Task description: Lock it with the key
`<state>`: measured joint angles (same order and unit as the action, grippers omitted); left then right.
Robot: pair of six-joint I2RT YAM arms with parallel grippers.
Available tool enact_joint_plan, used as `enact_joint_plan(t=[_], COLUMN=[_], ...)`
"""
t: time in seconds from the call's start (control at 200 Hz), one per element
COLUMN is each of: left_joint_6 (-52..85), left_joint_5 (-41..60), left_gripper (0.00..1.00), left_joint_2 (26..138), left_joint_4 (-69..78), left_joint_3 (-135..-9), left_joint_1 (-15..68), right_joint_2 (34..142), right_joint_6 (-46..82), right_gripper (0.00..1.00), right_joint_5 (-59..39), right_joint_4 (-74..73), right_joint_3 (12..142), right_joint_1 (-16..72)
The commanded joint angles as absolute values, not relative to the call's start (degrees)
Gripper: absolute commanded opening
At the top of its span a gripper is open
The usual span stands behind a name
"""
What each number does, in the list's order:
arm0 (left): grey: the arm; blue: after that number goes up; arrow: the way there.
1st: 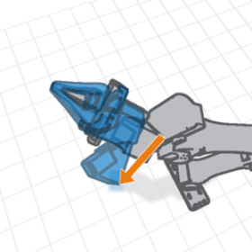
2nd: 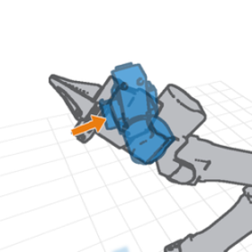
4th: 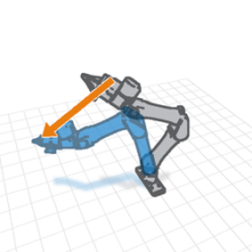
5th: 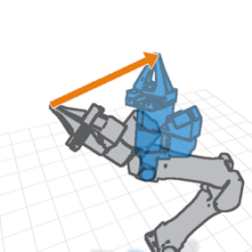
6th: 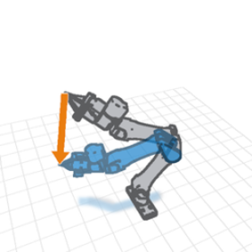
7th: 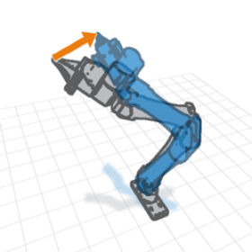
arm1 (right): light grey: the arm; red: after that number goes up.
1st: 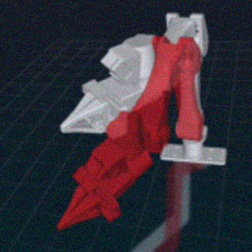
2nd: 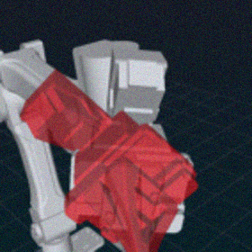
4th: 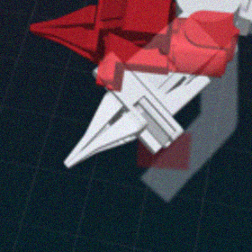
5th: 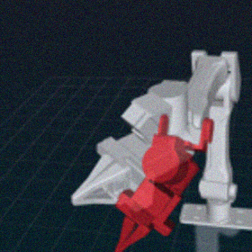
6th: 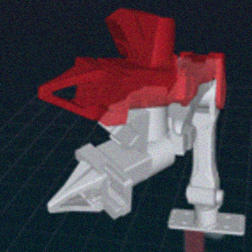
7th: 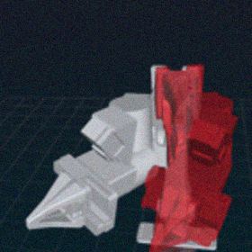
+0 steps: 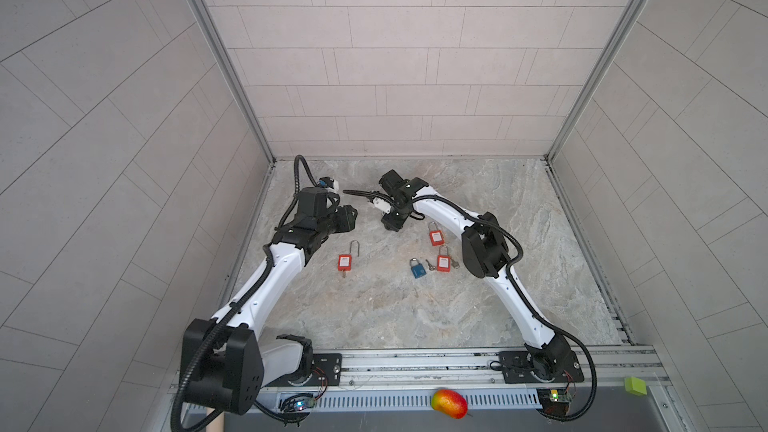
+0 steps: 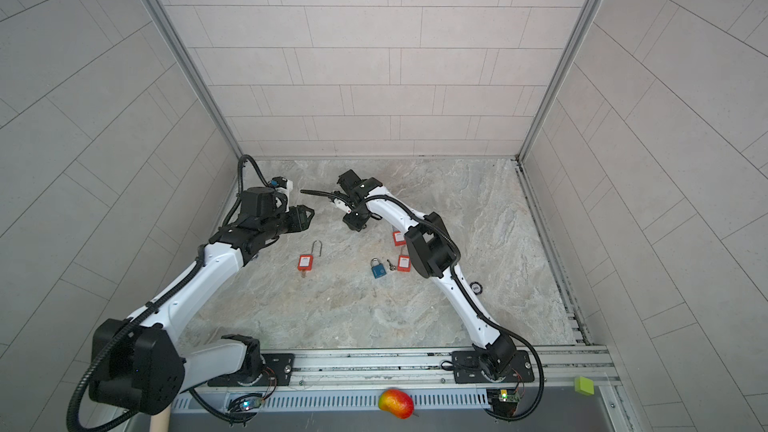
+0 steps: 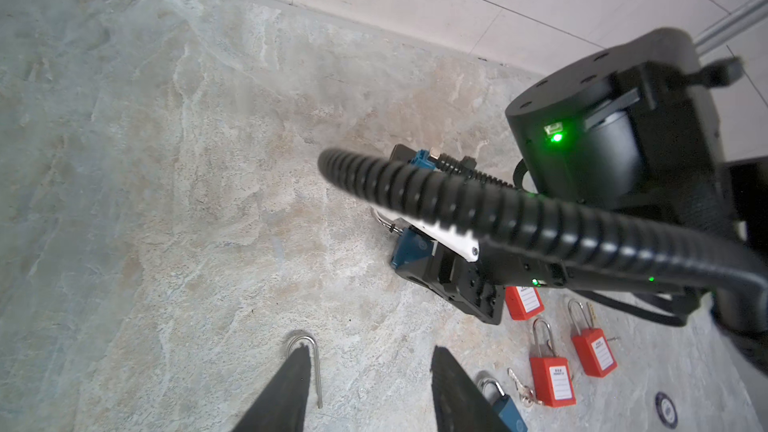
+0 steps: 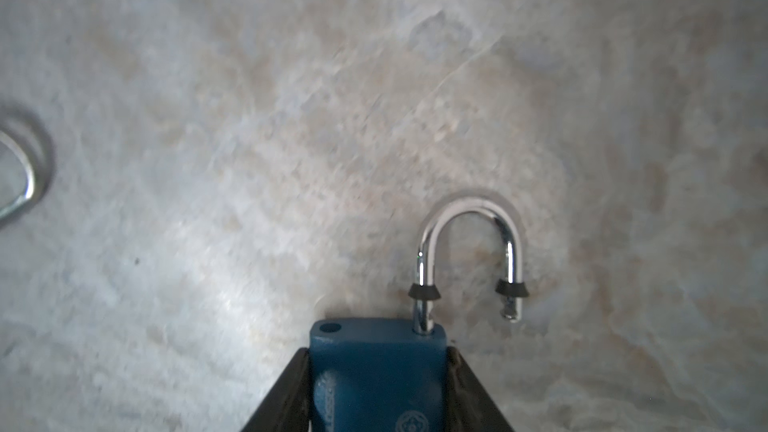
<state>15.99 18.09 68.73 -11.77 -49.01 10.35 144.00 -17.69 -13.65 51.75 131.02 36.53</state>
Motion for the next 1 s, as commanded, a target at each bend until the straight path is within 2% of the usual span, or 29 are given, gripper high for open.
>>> enact_joint_plan(t=[0.0, 0.29, 0.415, 0.645, 0.996], left_joint_6=[9.04, -3.55, -12.36, -17.49, -20.10], left_joint_5=[22.16, 37.85, 45.54, 51.87, 57.04], left_gripper=[0.53, 0.53, 0.52, 0.53, 0.50], left_joint_2=[64.82, 55.35, 54.45, 62.57, 73.16], left_joint_4=[-7.80, 10.80, 11.79, 13.45, 15.46], left_joint_3=[-46.69, -33.05, -31.56, -36.28, -42.86], left_joint_1=[9.95, 10.00, 10.30, 11.54, 16.64], right_joint_2=[135.20, 121.20, 115.66, 109.00, 101.35], right_joint_6=[-25.58, -39.61, -45.96, -51.49, -54.48], right_gripper=[0.26, 0.26, 0.26, 0.25, 0.25], right_joint_5=[-19.73, -32.48, -38.10, -40.91, -45.09], right_joint_4=[50.64, 51.11, 53.54, 59.79, 58.18], right_joint_3=[127.84, 114.27, 110.04, 107.28, 99.02], right_joint_1=[34.67, 31.25, 29.80, 29.51, 30.52])
